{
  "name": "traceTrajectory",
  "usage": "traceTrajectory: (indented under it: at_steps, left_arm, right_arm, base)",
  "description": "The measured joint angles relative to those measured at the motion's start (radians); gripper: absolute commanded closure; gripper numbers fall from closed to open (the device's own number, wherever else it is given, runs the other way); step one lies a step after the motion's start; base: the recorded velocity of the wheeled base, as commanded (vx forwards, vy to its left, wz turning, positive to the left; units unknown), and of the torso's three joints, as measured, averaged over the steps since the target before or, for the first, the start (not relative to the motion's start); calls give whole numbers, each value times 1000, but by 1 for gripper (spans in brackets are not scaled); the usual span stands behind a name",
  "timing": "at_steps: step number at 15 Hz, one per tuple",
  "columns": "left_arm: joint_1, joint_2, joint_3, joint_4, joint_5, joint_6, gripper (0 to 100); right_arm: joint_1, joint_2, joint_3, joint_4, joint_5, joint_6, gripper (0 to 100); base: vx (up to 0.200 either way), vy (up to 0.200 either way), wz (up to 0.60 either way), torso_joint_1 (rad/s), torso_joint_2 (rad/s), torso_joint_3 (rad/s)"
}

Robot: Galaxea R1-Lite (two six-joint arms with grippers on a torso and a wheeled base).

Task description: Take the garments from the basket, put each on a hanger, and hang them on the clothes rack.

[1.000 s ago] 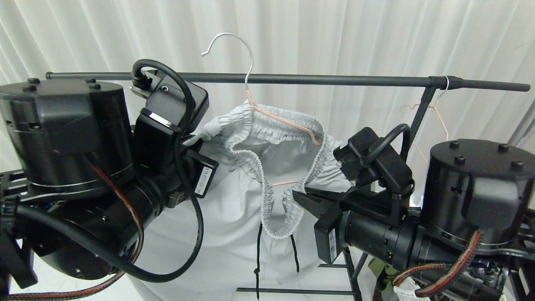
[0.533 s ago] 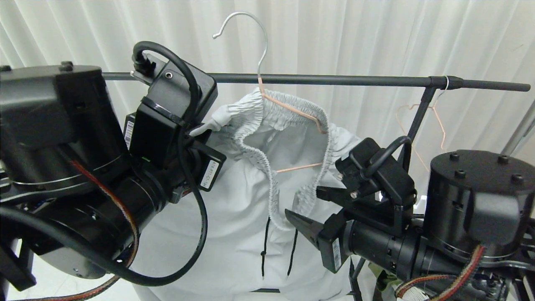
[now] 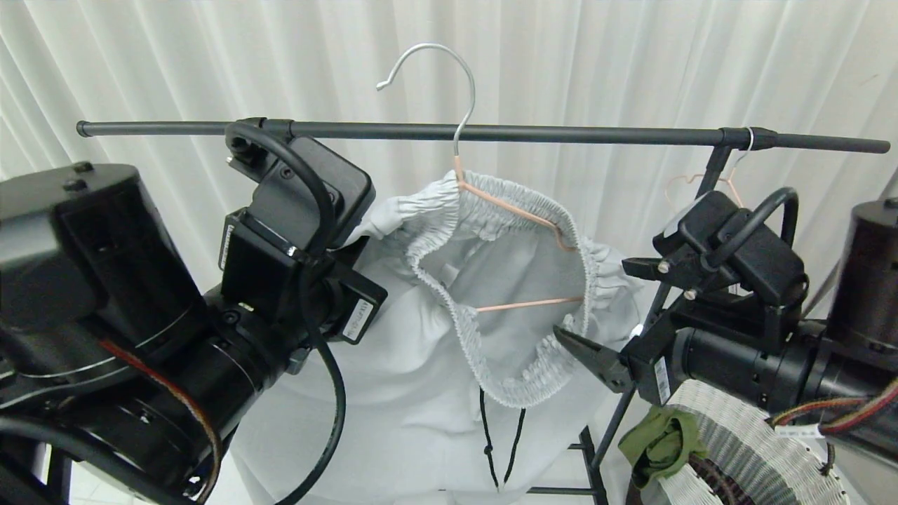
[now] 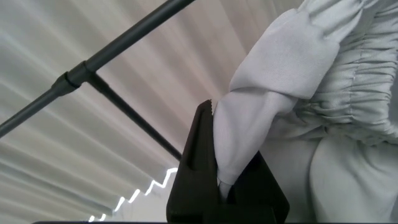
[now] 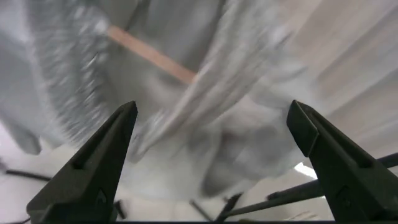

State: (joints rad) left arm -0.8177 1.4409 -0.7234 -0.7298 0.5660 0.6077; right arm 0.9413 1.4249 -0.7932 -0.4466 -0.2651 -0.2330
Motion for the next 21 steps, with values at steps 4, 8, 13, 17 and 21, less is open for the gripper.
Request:
traceTrajectory:
  at_steps: [4,8,13,17,21]
  left_arm:
    - [-8,-12,26,-14,-13,1,100]
    - [-44,-27,55,-14,-13,4,100]
    - [-66,-36,67,-13,-13,10,100]
    - [-67,-37,68,-14,-13,9,100]
    - [-67,-39,72,-15,-16,9,100]
  right_arm:
    - [-20,26,-96,58,22,-92,0]
    - [-73,117,-231,56,23,-186,0]
    - [-89,205,-314,54,22,-219,0]
    - [-89,218,-320,54,23,-219,100]
    - [-88,217,-314,57,26,-221,100]
  base:
    - [0,0,0,0,0,0]
    - [0,0,0,0,0,0]
    - [0,0,0,0,0,0]
    - [0,0,0,0,0,0]
    - [0,0,0,0,0,0]
